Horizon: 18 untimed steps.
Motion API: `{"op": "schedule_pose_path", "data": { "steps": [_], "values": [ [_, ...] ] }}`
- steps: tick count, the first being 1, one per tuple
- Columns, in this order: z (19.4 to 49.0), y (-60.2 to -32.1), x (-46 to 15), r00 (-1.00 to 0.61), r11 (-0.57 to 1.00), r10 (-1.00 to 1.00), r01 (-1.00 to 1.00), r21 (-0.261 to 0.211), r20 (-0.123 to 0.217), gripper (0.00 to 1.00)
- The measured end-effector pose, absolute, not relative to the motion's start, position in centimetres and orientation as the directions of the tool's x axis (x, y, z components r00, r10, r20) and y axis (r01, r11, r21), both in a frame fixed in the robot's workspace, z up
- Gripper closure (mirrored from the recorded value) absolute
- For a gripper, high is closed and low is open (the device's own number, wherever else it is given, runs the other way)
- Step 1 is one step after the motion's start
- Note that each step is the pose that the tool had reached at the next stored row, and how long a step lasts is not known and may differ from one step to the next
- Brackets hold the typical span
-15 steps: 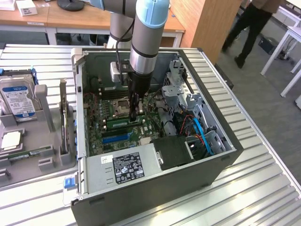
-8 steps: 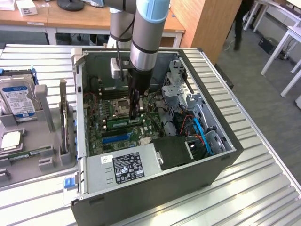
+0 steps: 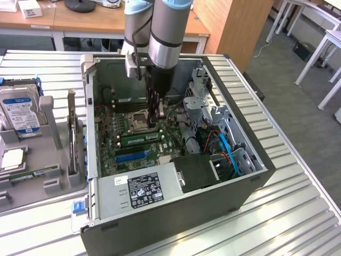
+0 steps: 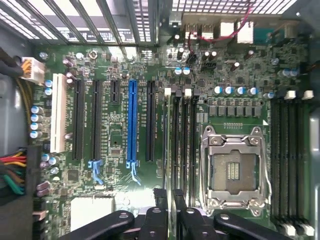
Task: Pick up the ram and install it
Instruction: 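Insert the ram into the slot, then press down the ram until it locks into place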
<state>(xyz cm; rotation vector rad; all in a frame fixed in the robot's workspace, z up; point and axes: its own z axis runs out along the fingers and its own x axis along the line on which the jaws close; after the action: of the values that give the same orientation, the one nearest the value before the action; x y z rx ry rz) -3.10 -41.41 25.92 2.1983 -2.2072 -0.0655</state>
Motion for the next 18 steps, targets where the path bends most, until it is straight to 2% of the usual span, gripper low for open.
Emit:
{"op": "schedule_pose_path", "data": {
  "steps": [7, 18],
  "values": [
    [27.6, -41.4, -3.1, -0.004, 0.004, -1.000, -0.999, 0.048, -0.011, 0.81],
    [27.6, -41.4, -3.1, -0.004, 0.004, -1.000, -0.999, 0.048, -0.012, 0.81]
  ]
}}
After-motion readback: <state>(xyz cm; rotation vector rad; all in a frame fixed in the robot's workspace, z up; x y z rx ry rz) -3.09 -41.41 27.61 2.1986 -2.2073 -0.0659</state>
